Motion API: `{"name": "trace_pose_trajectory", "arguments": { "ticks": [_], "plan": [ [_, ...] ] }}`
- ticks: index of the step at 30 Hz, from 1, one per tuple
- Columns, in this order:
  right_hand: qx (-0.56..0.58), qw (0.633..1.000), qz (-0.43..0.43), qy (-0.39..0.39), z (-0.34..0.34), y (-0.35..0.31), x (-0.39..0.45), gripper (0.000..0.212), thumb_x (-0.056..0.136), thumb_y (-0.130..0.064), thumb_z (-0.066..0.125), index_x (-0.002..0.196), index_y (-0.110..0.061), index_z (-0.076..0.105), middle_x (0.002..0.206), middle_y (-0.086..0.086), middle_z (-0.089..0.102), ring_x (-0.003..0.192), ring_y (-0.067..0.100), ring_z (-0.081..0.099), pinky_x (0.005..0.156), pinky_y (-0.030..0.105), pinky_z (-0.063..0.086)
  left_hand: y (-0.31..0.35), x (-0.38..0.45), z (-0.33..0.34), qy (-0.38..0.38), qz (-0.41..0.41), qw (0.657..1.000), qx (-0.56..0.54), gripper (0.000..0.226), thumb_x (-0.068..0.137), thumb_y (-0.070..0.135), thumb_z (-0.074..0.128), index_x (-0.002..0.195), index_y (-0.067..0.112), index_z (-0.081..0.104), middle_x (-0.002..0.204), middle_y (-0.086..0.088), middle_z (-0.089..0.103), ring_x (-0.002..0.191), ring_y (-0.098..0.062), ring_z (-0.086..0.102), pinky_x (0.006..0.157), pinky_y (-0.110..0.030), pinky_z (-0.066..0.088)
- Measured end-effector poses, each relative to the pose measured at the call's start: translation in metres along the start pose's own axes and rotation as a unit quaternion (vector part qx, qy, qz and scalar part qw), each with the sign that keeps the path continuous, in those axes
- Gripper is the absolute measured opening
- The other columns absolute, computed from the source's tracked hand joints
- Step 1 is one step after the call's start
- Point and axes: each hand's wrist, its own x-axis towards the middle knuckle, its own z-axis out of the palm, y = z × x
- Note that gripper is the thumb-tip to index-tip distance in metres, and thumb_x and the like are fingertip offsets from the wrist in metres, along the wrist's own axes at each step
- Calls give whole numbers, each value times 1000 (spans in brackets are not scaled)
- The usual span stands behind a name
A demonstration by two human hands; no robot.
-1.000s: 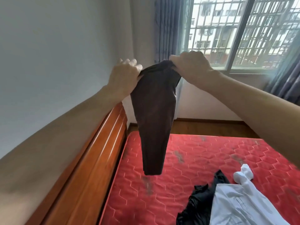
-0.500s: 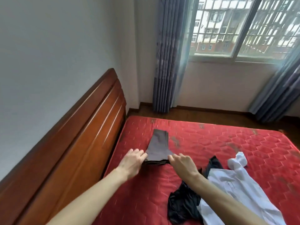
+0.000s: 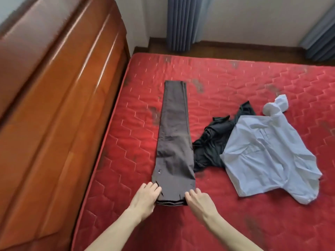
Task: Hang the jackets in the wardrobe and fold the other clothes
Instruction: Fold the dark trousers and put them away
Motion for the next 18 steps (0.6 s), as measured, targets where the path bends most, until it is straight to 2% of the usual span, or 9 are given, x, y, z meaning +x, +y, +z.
{"name": "trace_pose_trajectory", "arguments": {
  "ticks": [4, 8, 10, 12, 13, 15, 18],
  "plan": [
    [-39, 998, -36, -27, 83, -13, -20, 43, 34, -26, 98, 68, -19, 73, 63, -3, 60, 56, 16, 62, 40, 25, 43, 10, -10, 72, -48, 21, 999, -11, 62, 30, 27, 93, 87, 24, 70, 82, 8, 63, 72, -14, 63, 60, -24, 53],
    [-53, 997, -40, -27, 154, -19, -32, 55, 43, -27, 97, 94, -13, 83, 76, 2, 68, 65, 20, 66, 55, 29, 55, 18, -17, 137, -75, 40, 996, -10, 59, 35, 21, 91, 89, 24, 68, 83, 7, 60, 73, -15, 61, 62, -26, 51],
    [-45, 997, -35, -43, 180, -22, -37, 59, 51, -42, 96, 101, -13, 82, 79, 2, 69, 69, 23, 66, 65, 32, 59, 20, -21, 163, -89, 49, 995, -14, 55, 41, 21, 91, 91, 23, 68, 85, 6, 60, 74, -16, 61, 63, -27, 52],
    [-13, 998, -19, -50, 198, -27, -39, 61, 70, -63, 80, 107, -14, 79, 84, 2, 68, 76, 24, 67, 76, 36, 60, 22, -24, 187, -85, 66, 994, -26, 47, 53, 31, 87, 94, 22, 68, 88, 5, 61, 78, -17, 62, 68, -28, 54],
    [5, 999, -7, -38, 204, -28, -36, 59, 80, -66, 68, 109, -15, 77, 89, 1, 69, 81, 24, 67, 80, 38, 59, 22, -23, 197, -76, 73, 994, -39, 44, 61, 41, 82, 98, 21, 68, 93, 3, 62, 82, -18, 63, 74, -29, 55],
    [33, 999, -1, 23, 214, -24, -17, 52, 94, -57, 54, 117, -15, 74, 104, 2, 70, 95, 25, 69, 88, 39, 58, 23, -8, 212, -32, 63, 993, -96, 48, 78, 50, 70, 113, 17, 69, 108, 0, 64, 99, -21, 64, 92, -32, 54],
    [60, 988, 14, 141, 220, -7, 39, 48, 103, -40, 48, 136, -10, 67, 137, 8, 66, 130, 28, 63, 104, 42, 53, 25, 42, 224, 84, 20, 987, -132, 55, 93, 40, 60, 139, 9, 61, 139, -7, 59, 133, -28, 55, 117, -42, 41]
  ]
}}
